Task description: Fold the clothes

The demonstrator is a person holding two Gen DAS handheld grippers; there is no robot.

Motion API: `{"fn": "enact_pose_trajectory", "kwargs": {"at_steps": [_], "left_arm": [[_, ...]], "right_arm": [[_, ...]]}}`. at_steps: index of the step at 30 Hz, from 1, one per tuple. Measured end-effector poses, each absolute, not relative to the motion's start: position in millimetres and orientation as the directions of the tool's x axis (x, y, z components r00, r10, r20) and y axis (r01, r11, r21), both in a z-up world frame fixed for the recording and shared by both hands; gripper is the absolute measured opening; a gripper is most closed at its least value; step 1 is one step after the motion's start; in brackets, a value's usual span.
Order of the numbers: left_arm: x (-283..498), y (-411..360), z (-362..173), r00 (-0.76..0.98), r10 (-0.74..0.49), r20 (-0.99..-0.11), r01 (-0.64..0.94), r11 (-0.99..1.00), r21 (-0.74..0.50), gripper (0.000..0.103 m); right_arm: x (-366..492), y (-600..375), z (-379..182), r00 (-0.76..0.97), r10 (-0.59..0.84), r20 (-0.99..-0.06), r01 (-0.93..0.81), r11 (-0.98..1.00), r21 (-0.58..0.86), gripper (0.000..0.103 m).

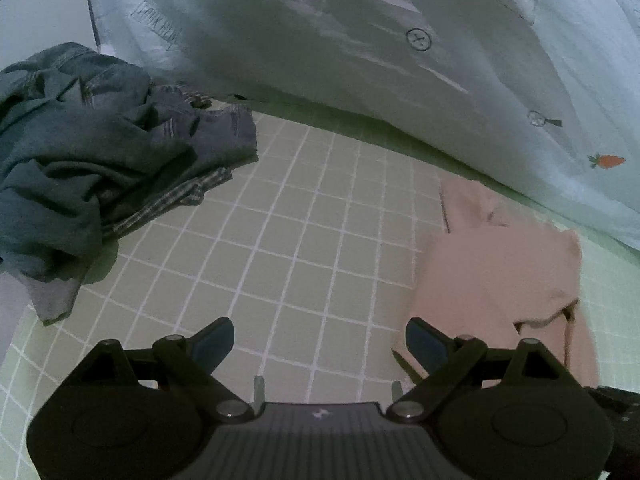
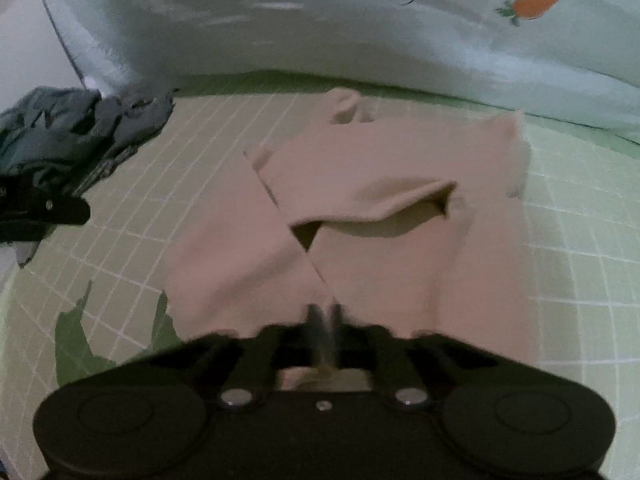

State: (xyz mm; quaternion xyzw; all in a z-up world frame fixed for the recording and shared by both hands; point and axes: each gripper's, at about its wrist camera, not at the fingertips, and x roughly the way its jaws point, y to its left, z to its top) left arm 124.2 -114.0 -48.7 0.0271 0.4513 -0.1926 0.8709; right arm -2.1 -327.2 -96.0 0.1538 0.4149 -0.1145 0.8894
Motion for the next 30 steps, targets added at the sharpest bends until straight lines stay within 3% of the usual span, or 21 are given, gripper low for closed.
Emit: {"fn": "enact_pose_trajectory", "kwargs": {"at_steps": [12, 30], "left_arm": [[53, -131, -49, 0.456, -0.335, -0.824, 0.459, 0.882, -0.105, 0.093], [-61, -140, -80, 0.339, -0.312, -0.888, 0.531, 0.842, -0.094, 0.093]], "right_arm": [[-83, -323, -76, 0.681, -0.072, -0.728, 0.412, 0.86, 0.301, 0.003], [-200, -307, -91, 0.615, -0.091, -0.783, 0.452, 0.855, 0.256, 0.003]]}}
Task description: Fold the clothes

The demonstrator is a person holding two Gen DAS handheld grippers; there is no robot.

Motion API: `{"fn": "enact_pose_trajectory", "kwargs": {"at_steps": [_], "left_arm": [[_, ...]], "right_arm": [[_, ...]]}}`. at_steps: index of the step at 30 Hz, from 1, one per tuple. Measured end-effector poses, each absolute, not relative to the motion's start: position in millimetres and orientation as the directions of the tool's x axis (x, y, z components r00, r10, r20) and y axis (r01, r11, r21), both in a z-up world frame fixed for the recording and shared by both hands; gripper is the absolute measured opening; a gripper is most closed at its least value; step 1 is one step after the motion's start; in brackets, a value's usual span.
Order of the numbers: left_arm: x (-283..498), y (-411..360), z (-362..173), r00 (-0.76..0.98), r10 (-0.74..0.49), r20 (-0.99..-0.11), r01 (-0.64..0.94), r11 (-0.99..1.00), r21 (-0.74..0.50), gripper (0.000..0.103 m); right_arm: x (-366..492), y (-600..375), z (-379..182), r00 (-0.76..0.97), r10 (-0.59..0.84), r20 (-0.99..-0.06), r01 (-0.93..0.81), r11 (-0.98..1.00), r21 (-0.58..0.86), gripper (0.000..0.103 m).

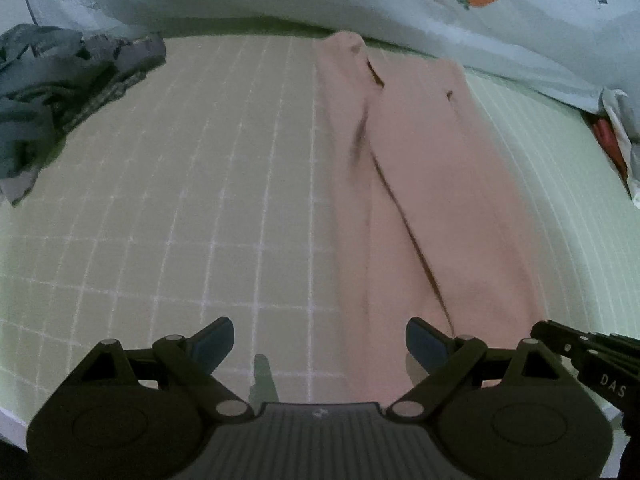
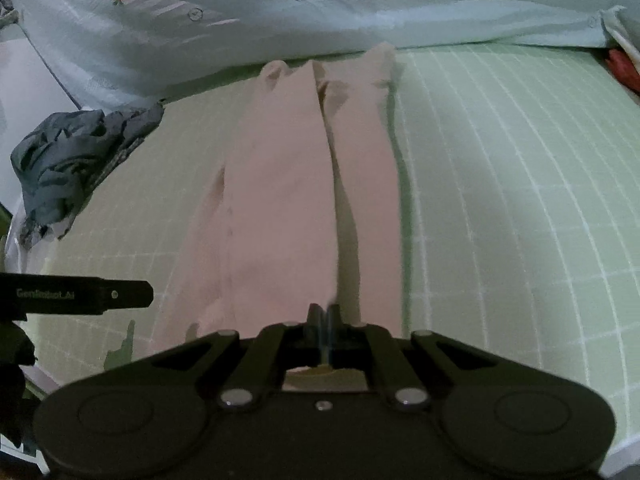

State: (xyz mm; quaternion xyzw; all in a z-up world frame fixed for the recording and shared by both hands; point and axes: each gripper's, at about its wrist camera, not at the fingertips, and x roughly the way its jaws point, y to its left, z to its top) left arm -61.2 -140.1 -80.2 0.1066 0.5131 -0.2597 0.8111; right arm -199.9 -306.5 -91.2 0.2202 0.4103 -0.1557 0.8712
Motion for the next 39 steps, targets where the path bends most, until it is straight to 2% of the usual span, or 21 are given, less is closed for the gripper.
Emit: {"fn": "enact_pose_trajectory", "kwargs": {"at_steps": [15, 18, 21, 22, 25, 29, 32, 36, 38, 39], "left_arm": [[-96, -140, -100, 0.302, -0.267, -0.915, 0.523, 0.849, -0.075, 0.093], [-97, -140, -102, 0.303, -0.263, -0.916, 0.525, 0.849, -0.07, 0.093], [-94, -140, -104, 0.303, -0.264, -0.916, 0.53, 0.845, -0.068, 0.093], [-93, -140, -105, 0.301, -0.266, -0.916, 0.532, 0.844, -0.07, 0.093], [-88, -143, -108, 0.296, -0.274, -0.915, 0.553, 0.831, -0.07, 0.093], [-82, -151, -112, 0.281, -0.291, -0.914, 0.591, 0.803, -0.074, 0.091], [-80, -157, -116, 0.261, -0.308, -0.915, 0.613, 0.785, -0.089, 0.084], [-82, -159, -119, 0.271, -0.324, -0.906, 0.634, 0.769, -0.086, 0.08], [-81, -158, -119, 0.278, -0.34, -0.898, 0.638, 0.765, -0.091, 0.071], [-81, -158, -118, 0.279, -0.349, -0.894, 0.639, 0.763, -0.099, 0.067]], "right_arm": [[-226, -310, -108, 0.572, -0.081, -0.816, 0.453, 0.861, 0.232, 0.004], [-227, -310, -110, 0.568, -0.097, -0.817, 0.468, 0.855, 0.224, 0.016], [-227, -308, -111, 0.57, -0.114, -0.814, 0.479, 0.851, 0.216, 0.048], [-227, -307, -111, 0.57, -0.118, -0.813, 0.482, 0.85, 0.215, 0.053], [-223, -305, -114, 0.562, -0.126, -0.817, 0.482, 0.853, 0.2, 0.059], [-219, -305, -117, 0.553, -0.133, -0.822, 0.494, 0.847, 0.195, 0.061], [-215, -304, -117, 0.555, -0.136, -0.82, 0.502, 0.841, 0.2, 0.062], [-213, -302, -118, 0.562, -0.135, -0.816, 0.499, 0.842, 0.205, 0.063], [-212, -301, -119, 0.566, -0.13, -0.814, 0.487, 0.85, 0.202, 0.057], [-212, -300, -119, 0.566, -0.13, -0.814, 0.48, 0.855, 0.196, 0.051]]}}
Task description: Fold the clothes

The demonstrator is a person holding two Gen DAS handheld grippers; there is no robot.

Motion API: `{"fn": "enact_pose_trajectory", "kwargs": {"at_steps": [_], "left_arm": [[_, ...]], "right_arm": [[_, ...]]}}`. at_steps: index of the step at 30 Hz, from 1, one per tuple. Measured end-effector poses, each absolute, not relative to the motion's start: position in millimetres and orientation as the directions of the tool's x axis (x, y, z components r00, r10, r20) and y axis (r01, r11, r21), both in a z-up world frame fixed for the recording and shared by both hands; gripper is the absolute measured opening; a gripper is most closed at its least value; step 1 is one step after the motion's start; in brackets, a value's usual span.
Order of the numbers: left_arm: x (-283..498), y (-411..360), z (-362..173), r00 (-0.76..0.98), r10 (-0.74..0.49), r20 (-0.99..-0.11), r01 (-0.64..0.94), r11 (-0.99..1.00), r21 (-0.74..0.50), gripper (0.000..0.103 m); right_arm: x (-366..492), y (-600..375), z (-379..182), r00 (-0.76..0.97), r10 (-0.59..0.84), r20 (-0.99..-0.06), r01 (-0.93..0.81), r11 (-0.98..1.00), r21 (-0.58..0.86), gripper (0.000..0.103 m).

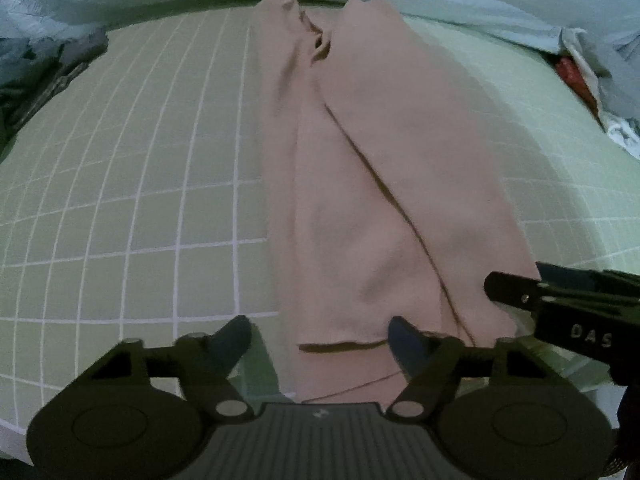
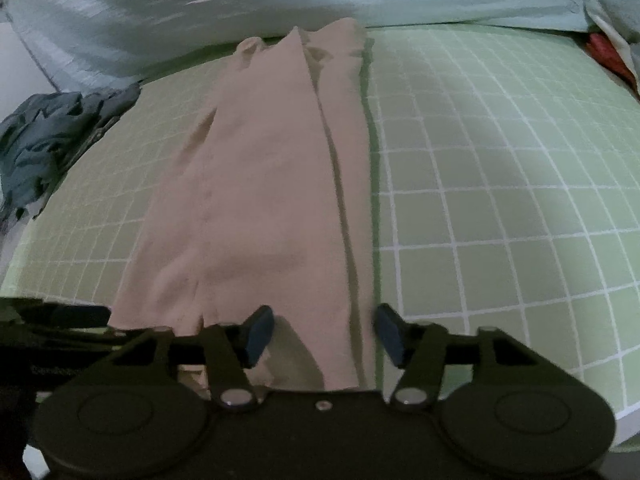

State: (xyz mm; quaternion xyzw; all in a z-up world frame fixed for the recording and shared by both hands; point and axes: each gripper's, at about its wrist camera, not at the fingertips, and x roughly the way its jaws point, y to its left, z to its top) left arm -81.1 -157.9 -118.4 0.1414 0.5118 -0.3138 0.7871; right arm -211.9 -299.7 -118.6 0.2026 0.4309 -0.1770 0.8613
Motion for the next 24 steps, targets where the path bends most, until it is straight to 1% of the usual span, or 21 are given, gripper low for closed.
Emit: {"fn": "enact_pose_trajectory", "kwargs": {"at_steps": [1, 2, 3, 4, 5, 6, 8, 10, 14, 18, 24], "left_arm": [[-81, -158, -117, 0.275, -0.363, -0.89, 0.638, 0.762, -0.113, 0.057], [-81, -157, -116, 0.272, -0.376, -0.886, 0.637, 0.76, -0.127, 0.048], [-79, -158, -116, 0.262, -0.389, -0.883, 0.636, 0.758, -0.145, 0.044], [-76, -160, -116, 0.243, -0.403, -0.882, 0.634, 0.754, -0.171, 0.034], [-74, -161, -116, 0.223, -0.417, -0.881, 0.631, 0.75, -0.196, 0.018], [-71, -163, -116, 0.204, -0.431, -0.879, 0.628, 0.746, -0.22, 0.015], [-62, -163, -115, 0.176, -0.444, -0.878, 0.587, 0.764, -0.269, 0.013], [-55, -158, -105, 0.171, -0.477, -0.862, 0.563, 0.765, -0.311, 0.013], [-43, -157, -67, 0.232, -0.549, -0.803, 0.573, 0.744, -0.343, 0.012], [-28, -170, -21, 0.323, -0.62, -0.715, 0.59, 0.723, -0.36, 0.012], [-5, -194, 44, 0.434, -0.692, -0.577, 0.641, 0.687, -0.342, 0.012]], "right_arm": [[-212, -300, -118, 0.563, -0.134, -0.816, 0.478, 0.858, 0.189, 0.045], [-212, -300, -118, 0.564, -0.125, -0.816, 0.475, 0.857, 0.198, 0.041], [-212, -301, -118, 0.566, -0.116, -0.816, 0.473, 0.857, 0.206, 0.028], [-210, -303, -118, 0.572, -0.09, -0.815, 0.47, 0.85, 0.237, 0.017], [-210, -305, -119, 0.575, -0.069, -0.815, 0.473, 0.841, 0.262, 0.015], [-209, -307, -119, 0.579, -0.049, -0.814, 0.475, 0.832, 0.288, 0.014], [-207, -308, -117, 0.576, -0.035, -0.817, 0.455, 0.844, 0.284, 0.013], [-208, -312, -111, 0.587, -0.01, -0.81, 0.442, 0.842, 0.31, 0.012], [-208, -318, -83, 0.651, 0.018, -0.759, 0.417, 0.827, 0.377, 0.012], [-197, -329, -43, 0.739, -0.002, -0.674, 0.368, 0.839, 0.401, 0.012], [-164, -364, 20, 0.854, -0.044, -0.519, 0.298, 0.858, 0.418, 0.012]]}}
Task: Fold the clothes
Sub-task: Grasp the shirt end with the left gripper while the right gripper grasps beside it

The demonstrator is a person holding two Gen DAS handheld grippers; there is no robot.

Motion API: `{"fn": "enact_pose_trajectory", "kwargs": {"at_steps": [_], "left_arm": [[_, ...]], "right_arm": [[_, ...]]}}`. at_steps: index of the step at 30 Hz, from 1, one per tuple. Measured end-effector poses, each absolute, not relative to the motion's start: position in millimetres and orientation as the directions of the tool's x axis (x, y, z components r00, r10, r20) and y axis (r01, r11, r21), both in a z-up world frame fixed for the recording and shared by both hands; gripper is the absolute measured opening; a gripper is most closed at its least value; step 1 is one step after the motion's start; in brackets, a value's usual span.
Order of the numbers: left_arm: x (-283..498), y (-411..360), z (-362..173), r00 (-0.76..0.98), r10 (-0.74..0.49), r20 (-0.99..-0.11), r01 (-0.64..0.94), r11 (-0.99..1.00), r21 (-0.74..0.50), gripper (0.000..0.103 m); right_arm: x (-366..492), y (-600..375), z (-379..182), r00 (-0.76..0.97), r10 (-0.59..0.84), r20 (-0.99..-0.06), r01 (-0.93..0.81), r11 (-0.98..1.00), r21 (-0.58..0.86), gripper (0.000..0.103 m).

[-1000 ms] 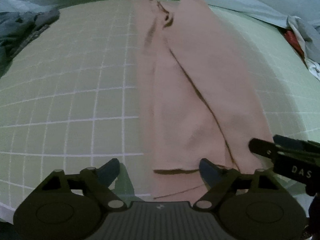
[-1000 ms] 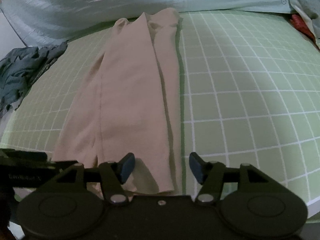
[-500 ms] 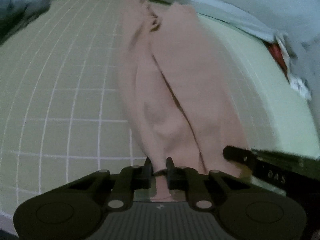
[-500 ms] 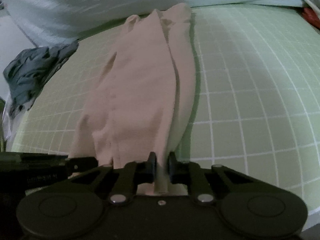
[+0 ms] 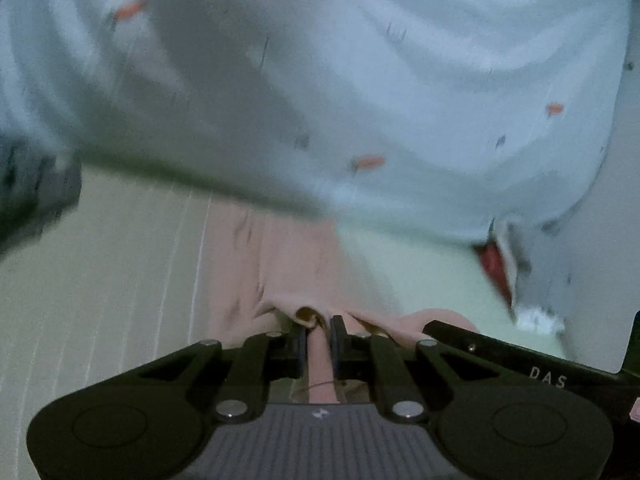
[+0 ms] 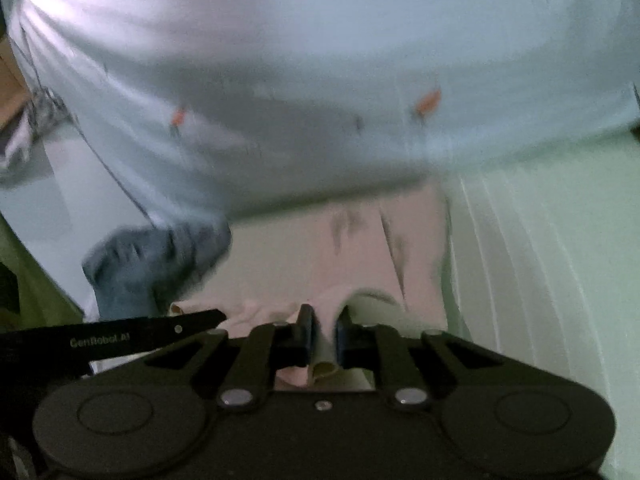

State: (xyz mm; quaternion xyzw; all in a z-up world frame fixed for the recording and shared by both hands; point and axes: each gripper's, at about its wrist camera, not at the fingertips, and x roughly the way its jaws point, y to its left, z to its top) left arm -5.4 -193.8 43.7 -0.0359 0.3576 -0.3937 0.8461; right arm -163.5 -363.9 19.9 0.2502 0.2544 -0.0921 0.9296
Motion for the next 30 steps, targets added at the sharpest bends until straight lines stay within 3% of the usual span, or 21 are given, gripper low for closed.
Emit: {"fn": "enact_pose_trajectory", "kwargs": {"at_steps": [6, 17, 24, 30], "left_arm": [[15, -215, 73, 0.506, -0.697, -0.509, 0.659, 0.693, -0.294, 0.012], [75, -248, 85, 0.534, -0.693, -0.484, 0.637, 0.706, -0.309, 0.012], [120, -285, 61, 0.512, -0.677, -0.528, 0.644, 0.709, -0.285, 0.012], [153, -304, -3, 0.436, -0.627, -0.646, 0.582, 0.744, -0.33, 0.013]], "right_arm": [[-126, -386, 57, 0.9, -0.087, -0.428, 0.259, 0.895, 0.363, 0.012], [-60, -419, 80, 0.913, -0.108, -0.392, 0.233, 0.93, 0.285, 0.012], [-15, -449, 63, 0.897, -0.12, -0.425, 0.255, 0.927, 0.276, 0.012], [21, -476, 11, 0.847, -0.102, -0.521, 0.305, 0.897, 0.32, 0.012]]}}
